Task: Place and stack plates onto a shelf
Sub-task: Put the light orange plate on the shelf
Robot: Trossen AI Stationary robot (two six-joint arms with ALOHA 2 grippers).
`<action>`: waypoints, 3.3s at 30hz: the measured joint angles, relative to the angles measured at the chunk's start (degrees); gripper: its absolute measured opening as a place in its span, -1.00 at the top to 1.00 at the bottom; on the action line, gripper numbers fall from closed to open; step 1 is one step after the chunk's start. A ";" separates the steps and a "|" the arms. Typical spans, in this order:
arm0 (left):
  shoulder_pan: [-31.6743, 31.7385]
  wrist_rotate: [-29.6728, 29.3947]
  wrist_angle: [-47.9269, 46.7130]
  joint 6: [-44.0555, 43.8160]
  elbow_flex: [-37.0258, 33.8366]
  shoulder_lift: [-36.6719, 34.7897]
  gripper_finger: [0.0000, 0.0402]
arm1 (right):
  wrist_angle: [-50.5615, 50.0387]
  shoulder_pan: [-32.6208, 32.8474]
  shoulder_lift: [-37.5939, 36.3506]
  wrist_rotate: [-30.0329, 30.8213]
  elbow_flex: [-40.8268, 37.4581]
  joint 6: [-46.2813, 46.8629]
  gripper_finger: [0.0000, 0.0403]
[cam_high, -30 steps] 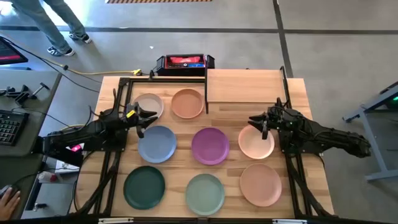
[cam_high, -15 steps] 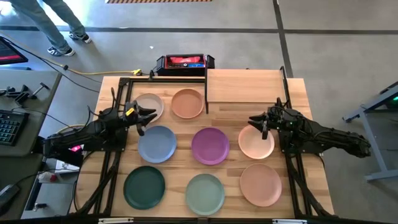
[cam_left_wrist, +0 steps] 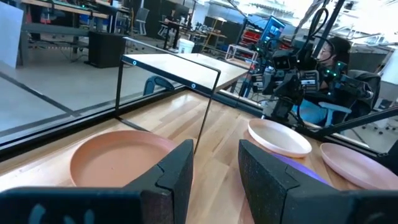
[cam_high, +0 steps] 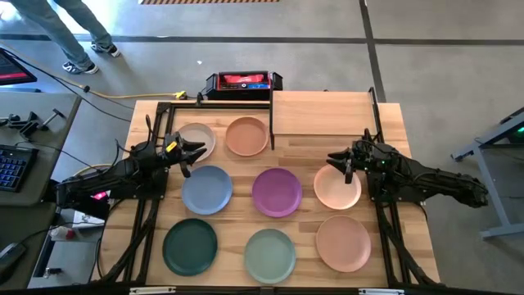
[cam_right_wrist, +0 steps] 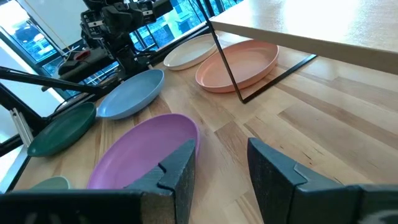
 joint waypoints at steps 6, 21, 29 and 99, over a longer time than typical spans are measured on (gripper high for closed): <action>0.00 0.00 0.00 -0.01 0.00 0.00 0.42 | -0.02 0.00 0.00 0.00 0.01 -0.01 0.36; 0.00 0.00 0.00 -0.02 0.00 0.00 0.42 | -0.02 0.00 0.00 -0.02 0.01 0.00 0.36; 0.00 -0.02 0.00 -0.02 0.00 0.00 0.42 | -0.04 0.00 0.00 -0.02 0.01 -0.01 0.36; 0.00 -16.42 51.65 3.09 8.71 1.66 0.42 | 25.00 -0.04 1.99 4.22 12.26 -0.44 0.36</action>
